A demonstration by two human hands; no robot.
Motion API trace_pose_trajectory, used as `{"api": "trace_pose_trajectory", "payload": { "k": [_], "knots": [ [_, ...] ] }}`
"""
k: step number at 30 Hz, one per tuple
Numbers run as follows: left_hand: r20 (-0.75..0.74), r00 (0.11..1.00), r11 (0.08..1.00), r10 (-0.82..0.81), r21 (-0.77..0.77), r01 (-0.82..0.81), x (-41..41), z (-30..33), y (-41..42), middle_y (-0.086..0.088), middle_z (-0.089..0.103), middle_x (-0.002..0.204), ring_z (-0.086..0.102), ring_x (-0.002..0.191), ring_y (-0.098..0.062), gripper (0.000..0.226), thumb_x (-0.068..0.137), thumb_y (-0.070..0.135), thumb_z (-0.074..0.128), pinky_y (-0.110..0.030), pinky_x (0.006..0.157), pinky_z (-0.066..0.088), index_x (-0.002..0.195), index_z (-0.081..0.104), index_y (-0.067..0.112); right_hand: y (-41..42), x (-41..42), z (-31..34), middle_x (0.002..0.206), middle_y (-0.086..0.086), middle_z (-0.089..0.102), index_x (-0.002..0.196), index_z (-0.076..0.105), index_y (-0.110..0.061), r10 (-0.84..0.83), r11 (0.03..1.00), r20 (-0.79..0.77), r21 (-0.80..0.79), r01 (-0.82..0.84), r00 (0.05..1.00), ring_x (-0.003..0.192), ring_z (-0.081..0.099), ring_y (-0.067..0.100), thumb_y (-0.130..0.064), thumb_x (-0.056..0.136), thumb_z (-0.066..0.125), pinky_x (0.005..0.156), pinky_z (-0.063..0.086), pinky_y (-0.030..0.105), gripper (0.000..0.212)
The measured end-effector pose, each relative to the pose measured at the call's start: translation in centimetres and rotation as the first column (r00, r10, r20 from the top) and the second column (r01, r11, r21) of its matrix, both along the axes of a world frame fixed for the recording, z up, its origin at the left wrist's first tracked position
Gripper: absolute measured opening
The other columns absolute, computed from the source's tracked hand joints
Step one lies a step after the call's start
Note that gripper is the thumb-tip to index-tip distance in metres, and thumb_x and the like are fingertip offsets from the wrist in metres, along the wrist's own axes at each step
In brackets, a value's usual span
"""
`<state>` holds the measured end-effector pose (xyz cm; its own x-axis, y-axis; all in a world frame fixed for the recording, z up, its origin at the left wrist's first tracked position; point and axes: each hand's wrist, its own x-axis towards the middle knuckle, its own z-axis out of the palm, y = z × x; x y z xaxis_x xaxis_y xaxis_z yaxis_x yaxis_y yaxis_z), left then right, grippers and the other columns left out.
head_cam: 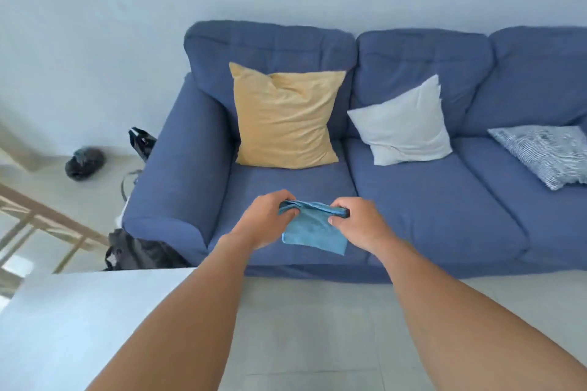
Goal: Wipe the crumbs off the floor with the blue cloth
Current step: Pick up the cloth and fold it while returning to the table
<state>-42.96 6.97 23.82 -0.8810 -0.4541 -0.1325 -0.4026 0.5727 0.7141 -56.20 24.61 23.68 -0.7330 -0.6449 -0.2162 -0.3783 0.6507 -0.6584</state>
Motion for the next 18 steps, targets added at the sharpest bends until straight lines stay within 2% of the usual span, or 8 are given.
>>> {"api": "trace_pose_trajectory", "payload": {
  "k": [3,7,10,13,15,18],
  "knots": [
    [-0.110,0.994,1.000,0.024,0.009,-0.023,0.4,10.8,-0.4,0.001,0.070,0.094,0.064,0.086,-0.017,0.011,0.096,0.026,0.060,-0.030,0.070,0.050,0.104,0.064,0.021,-0.7,0.3,10.6,0.071,-0.002,0.063,0.086,0.069,-0.023,0.006,0.996,-0.026,-0.085,-0.008,1.000,0.063,0.055,0.016,-0.022,0.090,0.068,0.058,0.042,0.031,0.004],
    [-0.212,0.970,0.992,0.122,0.069,-0.109,2.4,18.6,-0.9,0.001,0.069,0.102,0.064,0.092,-0.015,0.015,0.098,0.026,0.057,-0.029,0.076,0.051,0.111,0.057,0.019,-2.5,1.0,18.6,0.074,-0.002,0.059,0.089,0.067,-0.019,0.061,0.984,-0.063,-0.162,-0.070,0.996,0.065,0.053,0.015,-0.021,0.093,0.065,0.061,0.041,0.032,0.005],
    [-0.253,0.937,0.969,0.241,0.115,-0.218,4.8,20.4,-1.3,0.009,0.064,0.101,0.060,0.090,-0.009,0.013,0.101,0.025,0.054,-0.023,0.072,0.048,0.112,0.053,0.020,-4.9,2.3,21.3,0.076,0.001,0.062,0.095,0.070,-0.018,0.155,0.971,-0.053,-0.175,-0.162,0.986,0.066,0.055,0.016,-0.019,0.095,0.065,0.059,0.046,0.032,0.006],
    [-0.254,0.878,0.909,0.406,0.207,-0.361,7.8,20.6,-2.1,0.013,0.062,0.098,0.063,0.090,-0.013,0.011,0.101,0.027,0.054,-0.035,0.073,0.057,0.111,0.055,0.024,-8.1,4.1,21.6,0.085,0.005,0.069,0.086,0.069,-0.027,0.236,0.954,-0.005,-0.190,-0.233,0.972,0.074,0.062,0.020,-0.018,0.093,0.066,0.067,0.060,0.043,0.013],
    [-0.231,0.821,0.850,0.522,0.221,-0.478,10.1,20.5,-2.4,0.013,0.060,0.096,0.063,0.087,-0.015,0.014,0.100,0.028,0.055,-0.037,0.065,0.061,0.114,0.056,0.023,-10.3,5.7,21.1,0.085,0.004,0.069,0.084,0.069,-0.026,0.313,0.933,0.015,-0.192,-0.304,0.950,0.074,0.063,0.022,-0.016,0.091,0.067,0.069,0.061,0.046,0.013],
    [-0.212,0.688,0.715,0.695,0.314,-0.625,14.2,19.6,-2.3,0.009,0.058,0.096,0.063,0.085,-0.015,0.017,0.099,0.025,0.059,-0.032,0.050,0.061,0.115,0.055,0.021,-13.6,9.0,19.8,0.084,0.001,0.070,0.086,0.067,-0.025,0.457,0.877,0.029,-0.179,-0.445,0.889,0.080,0.069,0.029,-0.017,0.089,0.069,0.067,0.060,0.044,0.008]
  ]
}}
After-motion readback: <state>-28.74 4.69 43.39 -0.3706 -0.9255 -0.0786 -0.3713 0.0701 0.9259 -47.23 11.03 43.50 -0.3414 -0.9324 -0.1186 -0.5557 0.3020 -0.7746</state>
